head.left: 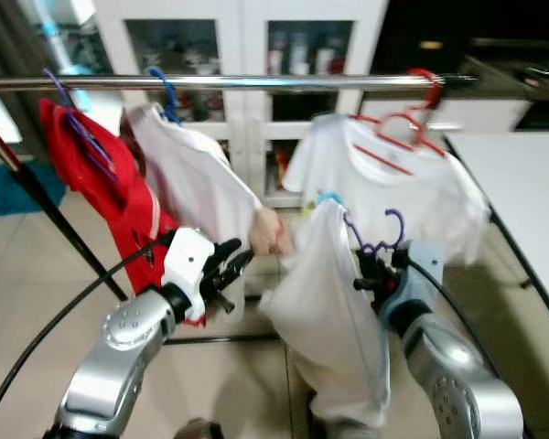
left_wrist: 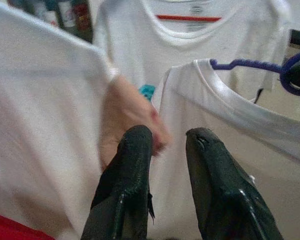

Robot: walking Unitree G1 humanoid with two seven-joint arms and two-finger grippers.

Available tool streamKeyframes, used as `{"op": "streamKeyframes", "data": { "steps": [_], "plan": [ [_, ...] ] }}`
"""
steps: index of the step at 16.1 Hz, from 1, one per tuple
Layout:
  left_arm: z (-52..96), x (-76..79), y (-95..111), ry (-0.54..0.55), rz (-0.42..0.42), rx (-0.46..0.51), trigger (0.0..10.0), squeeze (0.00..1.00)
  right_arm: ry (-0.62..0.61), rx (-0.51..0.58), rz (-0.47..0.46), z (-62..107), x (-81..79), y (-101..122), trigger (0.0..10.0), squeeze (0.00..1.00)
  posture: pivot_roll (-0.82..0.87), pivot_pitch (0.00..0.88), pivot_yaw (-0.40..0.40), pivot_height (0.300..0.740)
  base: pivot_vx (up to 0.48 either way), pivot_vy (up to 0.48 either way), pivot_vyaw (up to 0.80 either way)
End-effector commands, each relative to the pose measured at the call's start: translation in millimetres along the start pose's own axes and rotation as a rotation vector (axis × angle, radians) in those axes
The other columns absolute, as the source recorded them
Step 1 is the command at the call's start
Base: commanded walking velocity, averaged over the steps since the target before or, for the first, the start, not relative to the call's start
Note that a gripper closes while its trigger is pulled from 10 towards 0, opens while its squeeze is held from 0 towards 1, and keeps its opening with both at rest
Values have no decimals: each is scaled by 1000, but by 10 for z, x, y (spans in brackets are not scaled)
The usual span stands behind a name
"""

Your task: Hang hanger

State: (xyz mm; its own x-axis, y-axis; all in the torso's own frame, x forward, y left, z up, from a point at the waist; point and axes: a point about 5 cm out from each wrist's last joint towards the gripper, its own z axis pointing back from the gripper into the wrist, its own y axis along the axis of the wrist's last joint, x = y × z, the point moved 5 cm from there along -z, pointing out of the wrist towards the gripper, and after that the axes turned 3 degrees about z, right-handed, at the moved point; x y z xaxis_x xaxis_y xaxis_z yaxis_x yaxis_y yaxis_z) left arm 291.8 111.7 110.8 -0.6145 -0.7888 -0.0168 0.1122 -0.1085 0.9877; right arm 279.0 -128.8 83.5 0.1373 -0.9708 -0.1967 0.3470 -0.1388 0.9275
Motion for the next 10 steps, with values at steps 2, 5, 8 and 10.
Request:
{"op": "streamKeyframes", "data": {
  "steps": [2, 5, 8, 10],
  "plan": [
    [21, 2, -47, -3, 9, -18, 10000, 0, 11, 30, 8, -20, -30, 139, 10000, 0, -35, 60, 30, 740, -246, 0, 0],
    [17, -11, -30, -5, 0, -18, 10000, 0, 57, 31, 8, -19, -88, 158, 10000, 0, -34, 59, 31, 740, -245, 0, 0],
    [16, -13, -27, -7, -2, -18, 10000, 0, 84, 39, 29, -22, -126, 174, 10000, 0, -32, 57, 32, 740, -245, 0, 0],
    [15, -13, -26, -9, -2, -19, 10000, 0, 90, 39, 34, -22, -134, 176, 10000, 0, -31, 56, 32, 740, -244, 0, 0]
  ]
}}
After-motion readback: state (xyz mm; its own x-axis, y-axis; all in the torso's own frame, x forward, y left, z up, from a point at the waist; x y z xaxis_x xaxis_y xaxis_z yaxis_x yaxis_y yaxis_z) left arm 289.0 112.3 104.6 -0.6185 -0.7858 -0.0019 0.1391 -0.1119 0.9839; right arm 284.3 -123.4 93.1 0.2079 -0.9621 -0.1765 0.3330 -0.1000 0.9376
